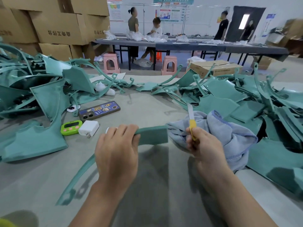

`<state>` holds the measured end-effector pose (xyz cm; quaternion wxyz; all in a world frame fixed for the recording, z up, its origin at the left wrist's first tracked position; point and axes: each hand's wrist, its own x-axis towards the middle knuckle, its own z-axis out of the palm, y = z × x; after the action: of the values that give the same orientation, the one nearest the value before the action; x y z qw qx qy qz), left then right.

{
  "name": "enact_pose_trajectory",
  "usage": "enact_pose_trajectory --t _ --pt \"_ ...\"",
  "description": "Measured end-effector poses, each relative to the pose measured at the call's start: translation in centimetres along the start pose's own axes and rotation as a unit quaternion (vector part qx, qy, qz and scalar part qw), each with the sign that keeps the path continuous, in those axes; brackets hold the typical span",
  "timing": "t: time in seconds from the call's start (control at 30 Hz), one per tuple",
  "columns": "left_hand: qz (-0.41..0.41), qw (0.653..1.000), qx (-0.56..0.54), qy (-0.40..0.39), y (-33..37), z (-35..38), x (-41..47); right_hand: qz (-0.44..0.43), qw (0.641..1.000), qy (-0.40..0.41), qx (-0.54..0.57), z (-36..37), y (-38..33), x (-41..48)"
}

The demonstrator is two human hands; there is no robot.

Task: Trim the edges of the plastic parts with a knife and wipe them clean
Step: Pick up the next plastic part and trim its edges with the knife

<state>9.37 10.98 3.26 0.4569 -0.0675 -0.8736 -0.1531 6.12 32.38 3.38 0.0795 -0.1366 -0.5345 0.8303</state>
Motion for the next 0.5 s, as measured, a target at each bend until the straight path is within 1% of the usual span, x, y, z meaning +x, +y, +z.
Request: enact_pose_trajectory --t 0.03,0.1,0.17,0.23,0.3,0.33,0.37,0.4,0.43,0.47,0.5 --pt "-0.008 1.000 0.008 -0.007 -0.1 0.2 -0.2 -0.038 0.999 -0.017 -0.035 0.1 0.0 -0.3" --pt "-0.023 1.000 0.007 -0.012 -0.3 0.5 -0.4 -0.083 0.990 -0.085 -0.073 0.5 0.0 -1.0" --pt "-0.031 0.999 0.001 -0.009 -0.6 0.8 -0.5 -0.088 0.980 -0.146 -0.104 0.9 0.0 -1.7" --pt "-0.031 0.999 -0.006 -0.008 -1.0 0.9 -0.5 -0.051 0.974 -0.165 -0.145 0.9 0.2 -1.8" --pt "-0.030 0.999 -0.014 -0.014 -1.5 1.0 -0.6 -0.012 0.968 -0.117 -0.223 0.5 0.5 -1.2" --pt "-0.032 0.999 -0.019 -0.016 -1.8 1.0 -0.6 -0.014 0.955 -0.080 -0.286 0.1 0.6 -0.6" --pt "-0.036 0.999 -0.027 -0.018 -2.0 1.0 -0.6 -0.032 0.934 -0.042 -0.354 -0.2 0.6 -0.3" --pt "-0.042 0.998 -0.035 -0.020 -2.2 1.0 -0.6 -0.055 0.919 -0.013 -0.389 -0.5 0.5 -0.1" --pt "-0.046 0.998 -0.041 -0.021 -2.3 1.0 -0.5 -0.077 0.921 -0.005 -0.382 -0.7 0.5 0.2" --pt "-0.048 0.998 -0.046 -0.022 -2.3 1.0 -0.6 -0.084 0.942 -0.026 -0.323 -0.7 0.4 0.2" --pt "-0.047 0.997 -0.050 -0.023 -2.4 1.1 -0.6 -0.077 0.964 -0.067 -0.246 -0.6 0.2 -0.1"
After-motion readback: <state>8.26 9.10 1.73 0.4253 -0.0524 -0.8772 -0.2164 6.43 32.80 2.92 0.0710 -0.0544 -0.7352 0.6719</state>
